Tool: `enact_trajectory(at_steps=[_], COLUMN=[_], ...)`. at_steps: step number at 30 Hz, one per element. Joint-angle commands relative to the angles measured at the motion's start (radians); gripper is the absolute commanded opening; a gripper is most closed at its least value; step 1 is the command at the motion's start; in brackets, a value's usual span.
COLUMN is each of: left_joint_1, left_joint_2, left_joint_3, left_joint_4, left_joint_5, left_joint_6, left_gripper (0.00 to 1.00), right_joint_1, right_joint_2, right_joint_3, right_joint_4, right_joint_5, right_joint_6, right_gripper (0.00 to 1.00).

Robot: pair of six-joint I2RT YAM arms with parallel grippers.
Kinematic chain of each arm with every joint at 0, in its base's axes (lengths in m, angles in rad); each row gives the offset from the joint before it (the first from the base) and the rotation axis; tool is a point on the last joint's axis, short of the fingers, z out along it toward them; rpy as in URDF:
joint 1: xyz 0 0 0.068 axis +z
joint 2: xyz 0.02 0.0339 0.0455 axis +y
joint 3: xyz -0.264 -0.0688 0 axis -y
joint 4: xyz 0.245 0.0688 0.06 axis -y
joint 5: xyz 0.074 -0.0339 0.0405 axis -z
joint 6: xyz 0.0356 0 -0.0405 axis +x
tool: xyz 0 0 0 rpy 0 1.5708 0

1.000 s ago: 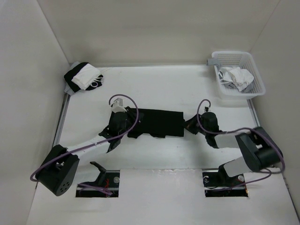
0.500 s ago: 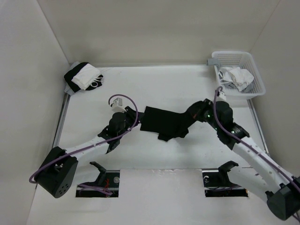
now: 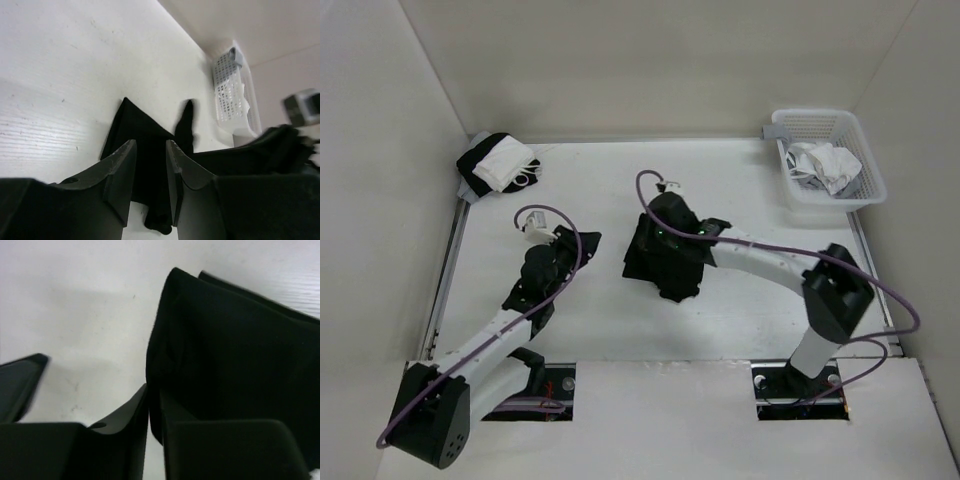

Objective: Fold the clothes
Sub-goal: Fold the tank top

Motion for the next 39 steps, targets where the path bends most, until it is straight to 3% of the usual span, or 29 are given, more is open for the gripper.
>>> enact_trajectory(at_steps=[1,4,9,12,15,16,21,24,30,39], left_joint_1=[0.030,0.023,-0.006,-0.036,-0.088,-0.104,-0.116,-0.093,-0.040,0.083], left_joint_2=[-0.057,-0.069,-0.043,0.030,0.121,0.145,0.236,0.253,0.198,0.103], left_joint_3=[-0.002,0.019,0.039,0.067,0.105,0.116,0.179,0.206,0.170,0.112], left_joint_4=[-0.015,-0.040,-0.034,-0.023,-0.020,-0.023,-0.106,-0.166,-0.196,-0.259], left_joint_5=[0.040,0.042,0.029,0.028,0.028,0.028,0.020,0.005,-0.043,-0.037], left_joint_6=[0.003,0.010,0.023,0.035,0.066,0.078,0.156,0.199,0.192,0.191], left_gripper=[0.30,0.31,0.33,0.34,0.37,0.38,0.41,0.42,0.46,0.48], right_joint_1=[0.045,0.071,0.070,0.021,-0.074,-0.118,-0.373,-0.481,-0.556,-0.578], right_joint_2=[0.107,0.083,-0.194,-0.385,-0.573,-0.629,-0.793,-0.780,-0.645,-0.644], right_joint_3=[0.125,0.121,-0.101,-0.273,-0.461,-0.518,-0.707,-0.769,-0.870,-0.911], right_joint_4=[0.035,0.105,0.243,0.306,0.358,0.366,0.419,0.504,0.694,0.723], right_joint_5=[-0.031,-0.045,-0.013,0.031,0.067,0.070,0.064,0.051,0.031,0.034], right_joint_6=[0.024,0.018,0.015,-0.012,-0.043,-0.049,-0.054,-0.034,0.006,0.044], right_gripper=[0.27,0.43,0.45,0.33,0.08,0.04,0.01,0.10,0.45,0.54])
